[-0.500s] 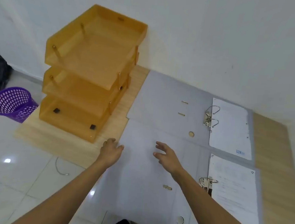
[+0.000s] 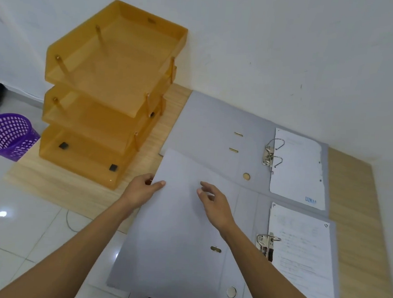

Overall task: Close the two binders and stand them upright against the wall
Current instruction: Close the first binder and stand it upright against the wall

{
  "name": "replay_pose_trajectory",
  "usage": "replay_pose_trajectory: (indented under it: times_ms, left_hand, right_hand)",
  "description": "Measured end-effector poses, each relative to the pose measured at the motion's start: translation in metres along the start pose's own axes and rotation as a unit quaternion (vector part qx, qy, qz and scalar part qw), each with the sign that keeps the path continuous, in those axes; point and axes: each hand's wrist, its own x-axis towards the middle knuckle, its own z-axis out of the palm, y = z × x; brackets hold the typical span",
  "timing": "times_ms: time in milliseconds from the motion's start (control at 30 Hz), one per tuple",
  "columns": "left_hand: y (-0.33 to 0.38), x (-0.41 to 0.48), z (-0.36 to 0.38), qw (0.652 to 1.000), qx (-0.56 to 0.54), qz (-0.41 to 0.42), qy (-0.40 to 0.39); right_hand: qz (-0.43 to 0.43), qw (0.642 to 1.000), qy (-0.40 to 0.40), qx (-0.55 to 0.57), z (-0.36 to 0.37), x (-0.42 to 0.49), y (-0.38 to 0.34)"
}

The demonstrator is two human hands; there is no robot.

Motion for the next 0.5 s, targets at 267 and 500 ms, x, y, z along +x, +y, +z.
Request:
replay_pose_trajectory:
  times_ms: [267, 500]
  left_hand:
    - [0.082, -0.068, 0.050, 0.988, -0.077, 0.074, -0.111]
    - [0.118, -0.117, 0.147, 0.967, -0.127, 0.086, -0.205]
  right_hand:
    - [-0.121, 0.992, 0.022, 0.014, -0.040, -0.034, -0.019]
    - [-0.154, 0.985, 0.035, 0.065, -0.108, -0.093, -0.012]
